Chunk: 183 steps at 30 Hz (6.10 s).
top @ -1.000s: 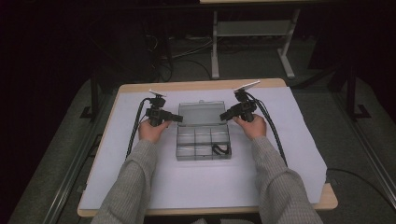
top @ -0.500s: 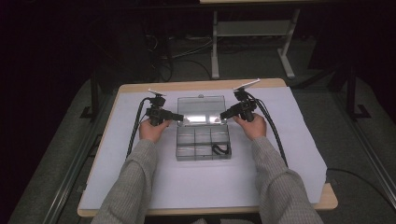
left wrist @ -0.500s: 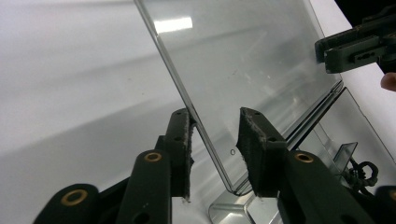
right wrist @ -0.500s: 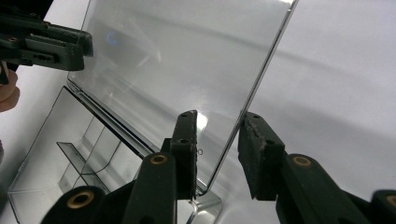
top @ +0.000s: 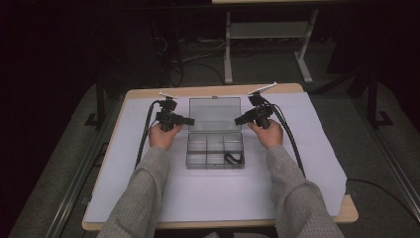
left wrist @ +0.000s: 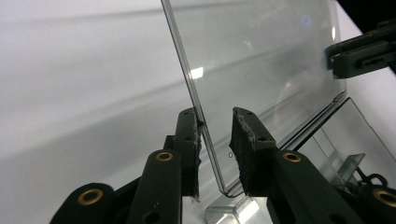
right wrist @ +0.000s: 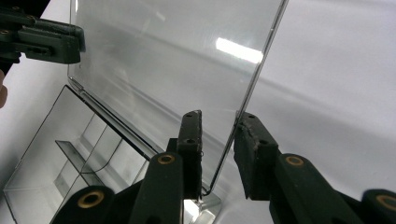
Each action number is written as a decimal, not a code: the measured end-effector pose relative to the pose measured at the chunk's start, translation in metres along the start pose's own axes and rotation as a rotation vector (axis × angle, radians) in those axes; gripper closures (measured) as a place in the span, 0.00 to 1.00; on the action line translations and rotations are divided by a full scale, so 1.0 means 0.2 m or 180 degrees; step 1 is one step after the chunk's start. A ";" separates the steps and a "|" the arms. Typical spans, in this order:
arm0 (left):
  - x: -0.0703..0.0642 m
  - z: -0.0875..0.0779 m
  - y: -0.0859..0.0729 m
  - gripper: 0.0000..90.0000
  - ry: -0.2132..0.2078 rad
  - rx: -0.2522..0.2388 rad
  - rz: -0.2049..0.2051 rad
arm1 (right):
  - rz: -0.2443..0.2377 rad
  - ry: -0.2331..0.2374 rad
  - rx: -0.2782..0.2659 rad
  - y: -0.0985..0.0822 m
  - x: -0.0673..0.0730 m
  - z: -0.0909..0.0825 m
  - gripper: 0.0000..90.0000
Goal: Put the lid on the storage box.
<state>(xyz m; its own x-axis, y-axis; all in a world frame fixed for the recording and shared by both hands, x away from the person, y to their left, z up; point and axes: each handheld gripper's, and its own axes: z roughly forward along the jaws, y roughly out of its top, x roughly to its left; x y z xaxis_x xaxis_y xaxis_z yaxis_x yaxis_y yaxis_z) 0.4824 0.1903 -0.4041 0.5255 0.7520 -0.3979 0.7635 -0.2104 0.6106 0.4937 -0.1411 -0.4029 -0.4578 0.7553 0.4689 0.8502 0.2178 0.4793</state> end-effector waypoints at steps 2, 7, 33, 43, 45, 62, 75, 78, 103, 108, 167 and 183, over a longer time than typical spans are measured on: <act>0.00 0.00 0.00 0.81 -0.0002 0.0001 -0.0002 | 0.0016 -0.0003 -0.0008 0.00 0.00 -0.01 0.81; -0.01 0.00 0.00 0.81 -0.0010 -0.0028 0.0024 | -0.0001 -0.0015 -0.0016 0.00 0.00 -0.01 0.81; -0.03 -0.05 -0.02 0.83 -0.0028 -0.0132 0.0189 | -0.0129 -0.0024 -0.0124 -0.02 0.04 -0.04 0.81; -0.04 -0.07 -0.03 0.85 -0.0034 -0.0189 0.0227 | -0.0200 -0.0049 -0.0164 -0.02 0.06 -0.06 0.81; -0.04 -0.07 -0.03 0.85 -0.0035 -0.0204 0.0240 | -0.0184 -0.0049 -0.0154 -0.03 0.07 -0.06 0.81; -0.05 -0.09 -0.04 0.82 -0.0092 -0.0221 0.0317 | -0.0281 -0.0064 -0.0184 -0.04 0.08 -0.08 0.81; -0.06 -0.09 -0.06 0.81 -0.0132 -0.0284 0.0324 | -0.0342 -0.0052 -0.0283 -0.07 0.09 -0.08 0.81; -0.06 -0.10 -0.06 0.81 -0.0138 -0.0278 0.0355 | -0.0387 -0.0083 -0.0286 -0.07 0.10 -0.09 0.81; -0.08 -0.12 -0.09 0.77 -0.0229 -0.0317 0.0525 | -0.0568 -0.0138 -0.0310 -0.11 0.14 -0.12 0.79; -0.09 -0.12 -0.09 0.76 -0.0234 -0.0319 0.0547 | -0.0588 -0.0150 -0.0309 -0.12 0.14 -0.12 0.79; -0.16 -0.18 -0.15 0.65 -0.0287 -0.0374 0.0714 | -0.0769 -0.0252 -0.0350 -0.23 0.24 -0.25 0.74; -0.17 -0.19 -0.16 0.63 -0.0246 -0.0351 0.0767 | -0.0802 -0.0303 -0.0344 -0.31 0.28 -0.27 0.95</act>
<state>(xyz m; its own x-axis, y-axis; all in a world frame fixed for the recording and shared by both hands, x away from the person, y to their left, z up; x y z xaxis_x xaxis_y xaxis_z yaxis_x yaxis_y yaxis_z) 0.4250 0.1946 -0.3844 0.7173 0.6377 -0.2806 0.5696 -0.3049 0.7632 0.4016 -0.1464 -0.3662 -0.6204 0.7414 0.2558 0.6778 0.3427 0.6505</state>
